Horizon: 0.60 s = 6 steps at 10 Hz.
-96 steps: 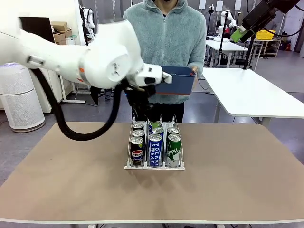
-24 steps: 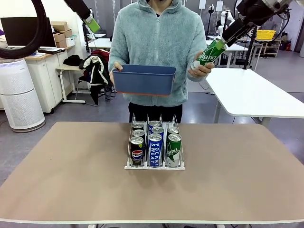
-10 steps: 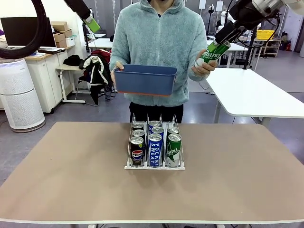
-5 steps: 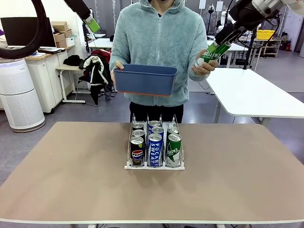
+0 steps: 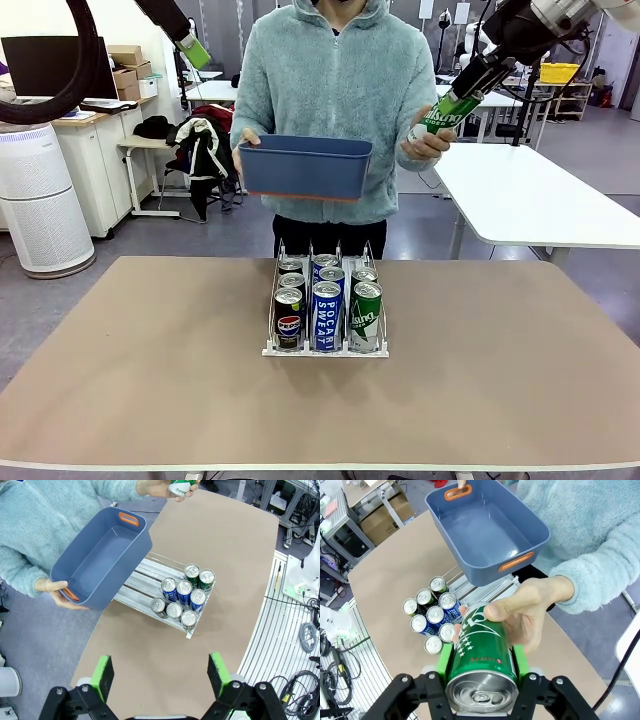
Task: Fill the beverage cans into the dispenser.
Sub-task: Pick up the Sprite handed by the human.
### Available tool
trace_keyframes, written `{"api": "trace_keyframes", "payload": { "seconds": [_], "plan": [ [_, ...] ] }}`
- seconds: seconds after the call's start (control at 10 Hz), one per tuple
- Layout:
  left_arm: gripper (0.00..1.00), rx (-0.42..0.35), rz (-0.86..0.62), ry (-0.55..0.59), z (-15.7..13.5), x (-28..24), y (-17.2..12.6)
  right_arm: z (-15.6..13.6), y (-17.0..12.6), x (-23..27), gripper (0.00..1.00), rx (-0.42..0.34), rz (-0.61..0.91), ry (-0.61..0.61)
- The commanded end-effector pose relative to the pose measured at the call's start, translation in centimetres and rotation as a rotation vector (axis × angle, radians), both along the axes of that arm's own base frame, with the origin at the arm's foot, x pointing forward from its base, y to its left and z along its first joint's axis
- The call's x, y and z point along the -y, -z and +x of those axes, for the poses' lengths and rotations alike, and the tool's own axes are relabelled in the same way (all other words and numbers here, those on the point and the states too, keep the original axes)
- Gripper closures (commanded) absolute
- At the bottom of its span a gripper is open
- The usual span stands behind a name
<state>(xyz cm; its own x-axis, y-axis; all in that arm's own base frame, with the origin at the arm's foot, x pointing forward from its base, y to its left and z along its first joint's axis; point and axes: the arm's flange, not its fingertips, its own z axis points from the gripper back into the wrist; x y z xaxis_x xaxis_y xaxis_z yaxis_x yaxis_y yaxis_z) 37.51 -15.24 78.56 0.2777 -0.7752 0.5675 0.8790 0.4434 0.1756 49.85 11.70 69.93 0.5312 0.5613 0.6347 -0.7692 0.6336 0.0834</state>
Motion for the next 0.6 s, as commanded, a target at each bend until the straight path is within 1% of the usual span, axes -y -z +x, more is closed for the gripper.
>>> {"api": "trace_keyframes", "payload": {
  "seconds": [0.0, 0.1, 0.2, 0.3, 0.4, 0.5],
  "plan": [
    [0.00, 0.010, 0.002, 0.007, 0.00, -0.38, 0.36, -0.09, -0.16, 0.31, 1.00, -0.009, -0.015, -0.017],
    [0.00, 0.010, 0.002, 0.007, 0.00, -0.38, 0.36, -0.12, -0.23, 0.44, 1.00, -0.016, -0.015, -0.030],
    [0.00, 0.010, 0.002, 0.007, 0.00, -0.38, 0.36, -0.18, -0.37, 0.52, 1.00, -0.007, -0.016, -0.032],
    [0.00, 0.010, 0.002, 0.007, 0.00, -0.38, 0.36, -0.35, -0.17, 0.33, 1.00, -0.034, -0.031, -0.075],
    [0.00, 0.010, 0.002, 0.007, 0.00, -0.38, 0.36, -0.52, -0.18, 0.06, 1.00, -0.030, -0.018, -0.084],
    [0.00, 0.010, 0.002, 0.007, 0.00, -0.38, 0.36, -0.18, -0.09, 0.16, 0.62, -0.011, -0.008, -0.020]
  ]
}}
